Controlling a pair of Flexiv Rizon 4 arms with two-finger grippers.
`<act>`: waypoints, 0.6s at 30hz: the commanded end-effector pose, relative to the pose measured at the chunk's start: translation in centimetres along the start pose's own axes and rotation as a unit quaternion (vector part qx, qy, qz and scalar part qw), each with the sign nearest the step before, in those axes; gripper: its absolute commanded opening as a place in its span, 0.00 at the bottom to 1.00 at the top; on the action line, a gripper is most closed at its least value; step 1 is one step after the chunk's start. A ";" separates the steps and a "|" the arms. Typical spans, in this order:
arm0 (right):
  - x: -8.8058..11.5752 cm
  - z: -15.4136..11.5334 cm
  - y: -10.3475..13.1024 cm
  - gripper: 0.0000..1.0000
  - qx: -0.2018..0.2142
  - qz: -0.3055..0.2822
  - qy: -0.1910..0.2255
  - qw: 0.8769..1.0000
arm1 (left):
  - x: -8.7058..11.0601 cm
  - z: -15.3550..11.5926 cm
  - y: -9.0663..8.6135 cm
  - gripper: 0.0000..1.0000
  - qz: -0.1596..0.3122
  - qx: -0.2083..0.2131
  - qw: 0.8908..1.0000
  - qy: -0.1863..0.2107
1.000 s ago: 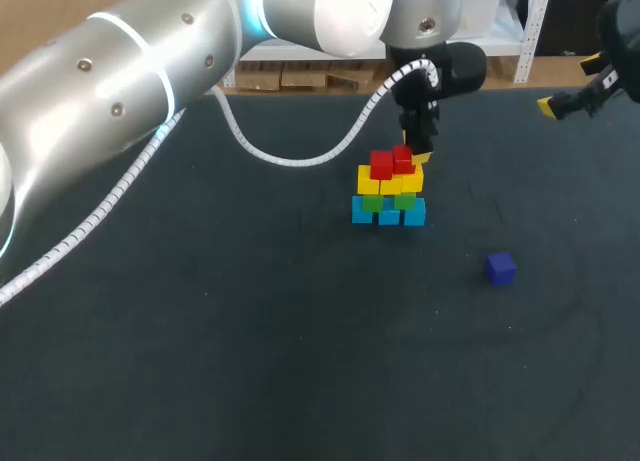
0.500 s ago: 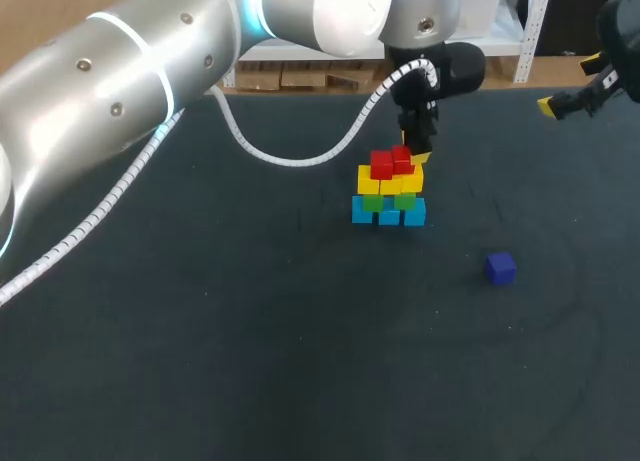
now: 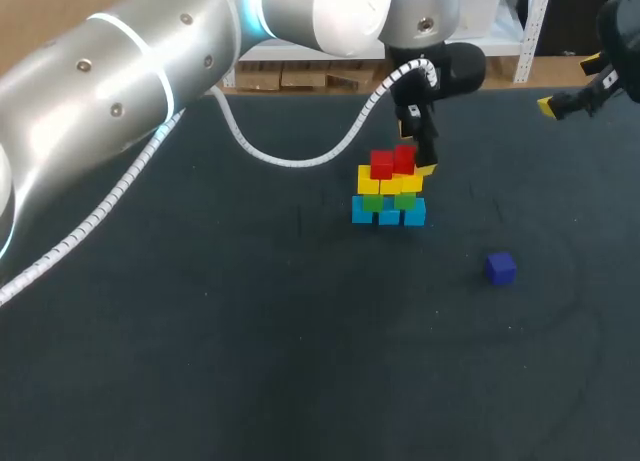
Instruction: Place the blue cubes, place green cubes on the blue cubes, place the yellow cubes on the green cubes, then place the red cubes on the yellow cubes, and place purple cube on the red cubes.
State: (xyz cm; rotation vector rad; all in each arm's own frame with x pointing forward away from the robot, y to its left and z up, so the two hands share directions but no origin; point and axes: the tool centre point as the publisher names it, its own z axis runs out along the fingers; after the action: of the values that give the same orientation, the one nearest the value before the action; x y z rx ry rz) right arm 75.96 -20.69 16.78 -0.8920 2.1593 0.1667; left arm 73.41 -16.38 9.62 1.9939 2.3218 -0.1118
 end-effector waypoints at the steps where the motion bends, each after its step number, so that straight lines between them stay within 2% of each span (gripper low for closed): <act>1: 0.0 -0.2 0.4 1.00 0.027 0.001 0.002 1.000 | -0.2 -0.1 0.3 1.00 0.001 0.000 1.000 0.002; 6: 0.0 -0.2 0.4 1.00 0.027 0.001 0.002 1.000 | -0.4 -0.8 0.1 1.00 0.012 -0.018 1.000 -0.010; 10: 0.0 -0.2 0.4 1.00 0.027 0.001 0.002 1.000 | -0.3 -2.4 -0.2 1.00 0.021 -0.039 0.999 -0.022; 18: 0.0 -0.2 0.4 1.00 0.027 0.001 0.002 1.000 | 1.7 -6.0 -0.2 1.00 0.016 -0.084 0.995 -0.050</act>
State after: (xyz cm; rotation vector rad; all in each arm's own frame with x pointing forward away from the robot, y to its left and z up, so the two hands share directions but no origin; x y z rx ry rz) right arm 75.96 -20.69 16.78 -0.8920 2.1593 0.1667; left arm 74.64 -16.19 14.54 1.9554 2.2161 -0.0446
